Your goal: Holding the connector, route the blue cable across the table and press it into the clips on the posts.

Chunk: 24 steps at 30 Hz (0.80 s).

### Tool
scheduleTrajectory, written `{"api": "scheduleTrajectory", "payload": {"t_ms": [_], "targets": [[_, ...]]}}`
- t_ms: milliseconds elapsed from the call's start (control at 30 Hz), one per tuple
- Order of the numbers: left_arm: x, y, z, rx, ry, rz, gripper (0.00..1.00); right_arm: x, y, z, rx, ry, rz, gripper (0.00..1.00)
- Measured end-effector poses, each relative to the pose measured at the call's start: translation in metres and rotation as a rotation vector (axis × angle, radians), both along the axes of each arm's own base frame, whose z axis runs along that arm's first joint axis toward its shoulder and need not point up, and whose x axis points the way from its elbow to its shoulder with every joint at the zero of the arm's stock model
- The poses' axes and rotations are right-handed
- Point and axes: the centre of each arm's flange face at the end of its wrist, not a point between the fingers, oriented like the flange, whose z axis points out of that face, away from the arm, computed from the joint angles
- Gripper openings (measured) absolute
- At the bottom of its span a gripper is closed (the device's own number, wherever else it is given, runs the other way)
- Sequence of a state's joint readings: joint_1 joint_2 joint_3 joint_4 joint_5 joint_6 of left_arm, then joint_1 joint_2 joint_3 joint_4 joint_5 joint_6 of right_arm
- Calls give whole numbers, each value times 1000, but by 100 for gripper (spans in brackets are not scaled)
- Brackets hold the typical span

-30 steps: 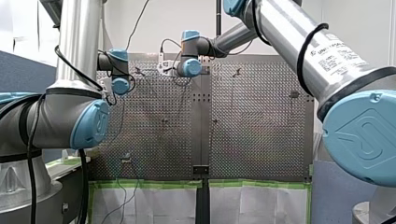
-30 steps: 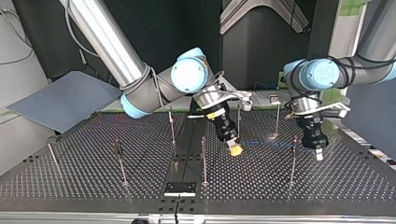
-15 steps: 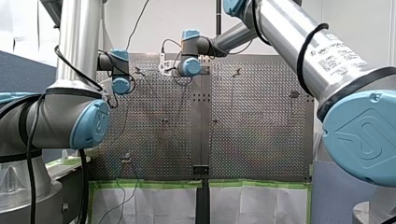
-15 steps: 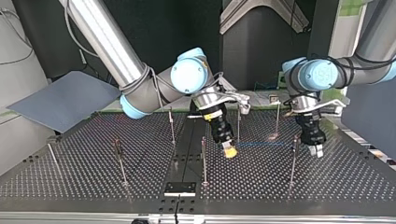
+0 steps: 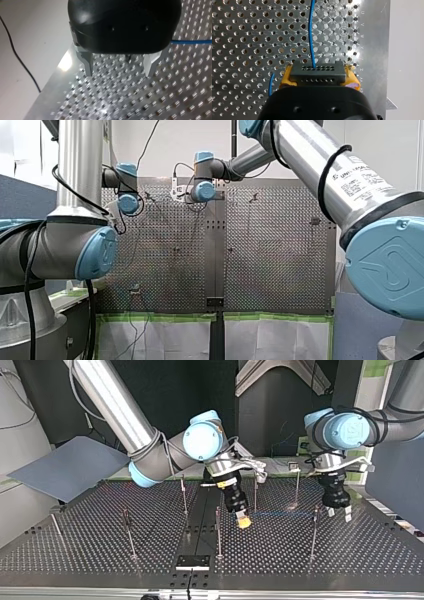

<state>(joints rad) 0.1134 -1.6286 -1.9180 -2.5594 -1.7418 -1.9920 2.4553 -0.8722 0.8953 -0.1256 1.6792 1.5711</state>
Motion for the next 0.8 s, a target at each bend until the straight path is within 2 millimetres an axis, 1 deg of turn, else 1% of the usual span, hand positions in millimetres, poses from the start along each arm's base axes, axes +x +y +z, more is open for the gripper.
{"api": "scheduleTrajectory", "payload": {"t_ms": [200,433,500,633,800], "targets": [[-23,-9,-6,-24,55,-62,100,0,1,0,2,2,-1,0],[-56,-18,-12,-50,116,-120,100,0,1,0,2,2,-1,0],[-63,-20,-9,-52,120,-125,100,0,1,0,3,3,-2,0],[-75,-23,5,-47,107,-134,100,-1,0,0,3,3,-4,0],[-85,-30,21,-16,78,-153,100,-2,-1,0,4,2,-16,0]]}}
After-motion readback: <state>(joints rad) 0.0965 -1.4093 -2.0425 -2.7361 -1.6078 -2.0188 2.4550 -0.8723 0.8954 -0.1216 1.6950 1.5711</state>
